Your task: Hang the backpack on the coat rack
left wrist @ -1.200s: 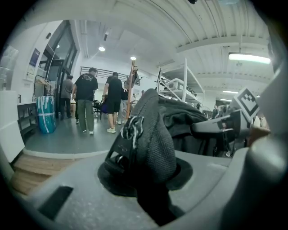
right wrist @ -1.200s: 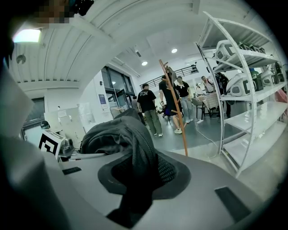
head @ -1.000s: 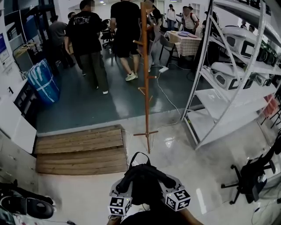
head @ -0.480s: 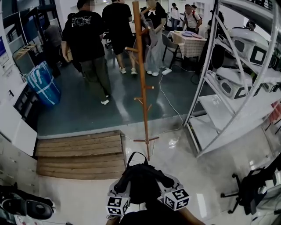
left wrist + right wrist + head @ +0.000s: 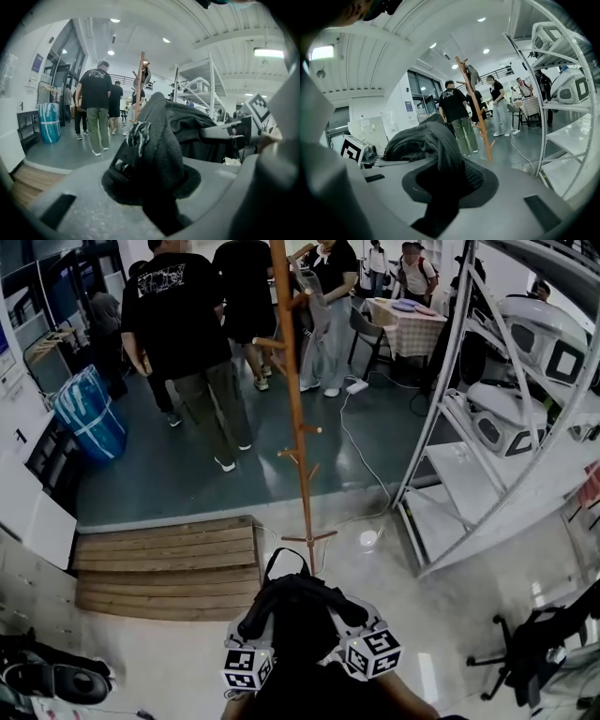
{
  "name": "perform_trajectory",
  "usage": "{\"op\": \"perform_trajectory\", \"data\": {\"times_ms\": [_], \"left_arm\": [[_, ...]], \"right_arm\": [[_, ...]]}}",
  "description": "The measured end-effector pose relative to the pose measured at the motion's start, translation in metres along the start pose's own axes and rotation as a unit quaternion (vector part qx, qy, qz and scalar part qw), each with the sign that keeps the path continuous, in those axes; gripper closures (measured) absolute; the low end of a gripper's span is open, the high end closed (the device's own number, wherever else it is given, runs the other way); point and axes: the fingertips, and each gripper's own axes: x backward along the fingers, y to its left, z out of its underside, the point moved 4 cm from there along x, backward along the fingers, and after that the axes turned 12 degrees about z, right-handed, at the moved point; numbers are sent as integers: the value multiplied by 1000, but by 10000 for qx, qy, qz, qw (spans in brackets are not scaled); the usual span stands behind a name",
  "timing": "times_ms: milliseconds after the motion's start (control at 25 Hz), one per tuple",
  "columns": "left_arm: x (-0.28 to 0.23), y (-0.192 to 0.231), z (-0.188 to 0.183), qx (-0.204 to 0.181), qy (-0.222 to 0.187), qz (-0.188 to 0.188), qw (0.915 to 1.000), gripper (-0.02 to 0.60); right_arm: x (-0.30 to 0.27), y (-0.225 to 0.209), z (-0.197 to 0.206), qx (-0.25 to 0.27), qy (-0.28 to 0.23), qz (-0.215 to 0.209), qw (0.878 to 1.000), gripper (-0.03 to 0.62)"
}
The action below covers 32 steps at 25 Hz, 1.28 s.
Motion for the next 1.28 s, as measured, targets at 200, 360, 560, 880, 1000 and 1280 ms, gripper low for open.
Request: {"op": "perform_trajectory", "data": {"times_ms": [200, 360, 560, 880, 1000, 1280], "left_arm": [[-24, 11, -15, -20, -85, 35, 10000, 471], [-48, 26, -24, -112, -73, 73, 9999, 471], [-76, 42, -32, -75, -57, 167, 9998, 471], [-109, 82, -45, -36, 53, 236, 9997, 471], [-120, 100, -49, -32, 93, 249, 9996, 471], [-145, 143, -60, -42, 141, 304, 9994, 470]], "right_arm": [[-21, -14, -18, 38, -82, 37, 10000, 525], [-41, -25, -28, 18, -76, 111, 9999, 525], [-67, -39, -38, -2, -34, 183, 9998, 525], [-115, -45, -52, -73, 67, 233, 9997, 525], [-136, -44, -55, -115, 94, 243, 9996, 525], [-185, -44, -66, -159, 108, 236, 9995, 525]]}}
